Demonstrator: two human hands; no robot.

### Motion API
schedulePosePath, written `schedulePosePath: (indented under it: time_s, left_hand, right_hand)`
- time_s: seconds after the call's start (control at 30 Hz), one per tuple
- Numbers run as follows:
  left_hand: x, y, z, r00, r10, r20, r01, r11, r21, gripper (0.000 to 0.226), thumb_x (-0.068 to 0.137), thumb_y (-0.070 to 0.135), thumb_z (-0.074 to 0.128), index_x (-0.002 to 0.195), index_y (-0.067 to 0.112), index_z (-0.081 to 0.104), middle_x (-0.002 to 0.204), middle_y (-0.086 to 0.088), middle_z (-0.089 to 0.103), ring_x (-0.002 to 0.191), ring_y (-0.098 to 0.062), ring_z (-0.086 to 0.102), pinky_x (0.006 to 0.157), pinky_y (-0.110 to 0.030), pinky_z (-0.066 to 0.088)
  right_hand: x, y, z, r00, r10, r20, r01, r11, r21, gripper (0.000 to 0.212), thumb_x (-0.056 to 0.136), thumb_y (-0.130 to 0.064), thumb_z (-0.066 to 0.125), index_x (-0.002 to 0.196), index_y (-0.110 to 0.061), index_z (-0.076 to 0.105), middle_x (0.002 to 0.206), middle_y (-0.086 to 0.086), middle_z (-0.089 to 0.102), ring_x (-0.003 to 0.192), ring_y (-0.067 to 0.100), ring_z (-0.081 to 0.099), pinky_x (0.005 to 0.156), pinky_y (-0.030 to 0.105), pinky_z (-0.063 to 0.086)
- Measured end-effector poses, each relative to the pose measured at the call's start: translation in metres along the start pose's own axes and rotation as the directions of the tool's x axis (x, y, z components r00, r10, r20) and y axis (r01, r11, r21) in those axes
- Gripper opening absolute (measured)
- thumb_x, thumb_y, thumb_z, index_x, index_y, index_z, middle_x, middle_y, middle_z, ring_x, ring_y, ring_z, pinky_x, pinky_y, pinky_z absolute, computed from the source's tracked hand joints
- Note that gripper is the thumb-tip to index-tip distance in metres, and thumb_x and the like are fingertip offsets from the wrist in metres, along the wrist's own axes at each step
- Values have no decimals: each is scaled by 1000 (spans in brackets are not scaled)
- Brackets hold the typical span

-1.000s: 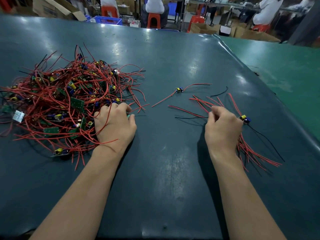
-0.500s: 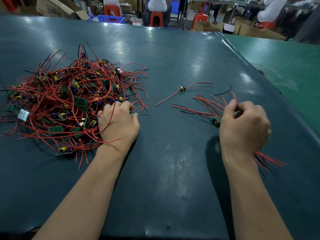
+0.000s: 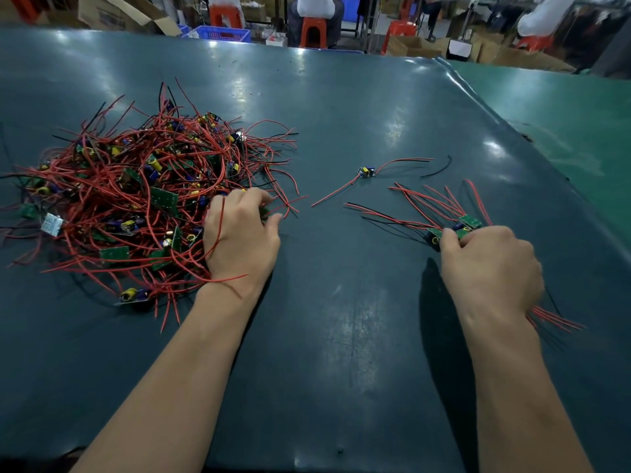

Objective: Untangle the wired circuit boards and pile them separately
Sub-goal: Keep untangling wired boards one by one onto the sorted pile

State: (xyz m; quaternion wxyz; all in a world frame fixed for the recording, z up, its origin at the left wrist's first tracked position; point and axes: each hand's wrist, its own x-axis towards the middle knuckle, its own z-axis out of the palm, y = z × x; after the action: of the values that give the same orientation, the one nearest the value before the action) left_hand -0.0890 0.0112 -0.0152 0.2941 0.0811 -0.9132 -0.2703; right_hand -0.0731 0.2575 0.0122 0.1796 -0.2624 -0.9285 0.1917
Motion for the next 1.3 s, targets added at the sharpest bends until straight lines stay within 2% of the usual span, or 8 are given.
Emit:
schedulePosePath:
  time_s: [0.13,0.3,0.47,0.67,0.73,0.8,0.9,1.3]
  left_hand:
    - [0,7,-3,988,119,-95,-131,983,-132,31,78,13,80,105,3,69,103,-13,68,100,-33,60,90,-36,44]
    - [-1,5,-2,988,97,-116,-113,985,-134,20,82,15,76,100,7,72,98,-10,70,100,-31,61,90,-37,43]
    - [-1,7,2,999,0,-33,0,1000,14,13,91,27,65,97,19,73,89,-10,69,100,-34,57,92,-42,38]
    - [-3,14,-6,927,279,-253,-325,931,-166,23,90,8,66,112,4,69,96,-8,71,89,-29,61,86,-31,47]
    - [-5,19,-6,881,395,-262,-452,866,-214,28,86,-2,65,114,0,67,102,-9,70,94,-27,62,90,-30,48]
    - [-10,25,-6,846,486,-217,-532,791,-303,36,81,-9,58,115,-1,66,105,-10,68,96,-26,63,90,-35,51]
    - [-17,30,-6,807,574,-138,-576,715,-396,43,74,-8,52,113,1,67,107,-8,69,97,-25,64,88,-38,52]
    - [-3,8,2,940,230,-252,-265,957,-116,14,88,11,67,100,10,74,98,-6,72,92,-34,63,89,-43,46]
  right_hand:
    - [2,4,-3,996,44,75,-40,998,-44,43,93,-47,55,89,-7,72,93,20,66,90,40,60,68,36,38]
    - [-6,-8,-4,972,-116,-204,143,982,120,45,94,-41,52,76,-3,71,67,27,53,63,34,37,63,36,30]
    - [-23,-26,21,916,-399,-46,402,913,72,43,96,-42,52,81,-8,72,79,23,68,74,41,59,63,37,37]
    - [-39,-40,37,808,-585,-63,580,774,254,37,96,-42,57,78,-12,67,76,11,69,73,35,63,63,36,41]
    - [-45,-49,39,809,-585,54,438,661,610,26,95,-38,62,87,-14,70,77,2,70,64,18,62,61,35,51]
    - [-50,-60,38,790,-541,286,-39,422,906,21,94,-37,60,90,-19,70,77,-1,69,55,7,58,46,26,48]
    - [-48,-66,39,671,-535,514,-459,245,854,33,87,-46,55,87,-16,70,81,3,70,59,12,60,46,21,44]
    - [-27,-55,32,745,-405,531,-569,30,822,8,86,-8,66,86,-12,73,73,1,73,56,8,64,47,16,48]
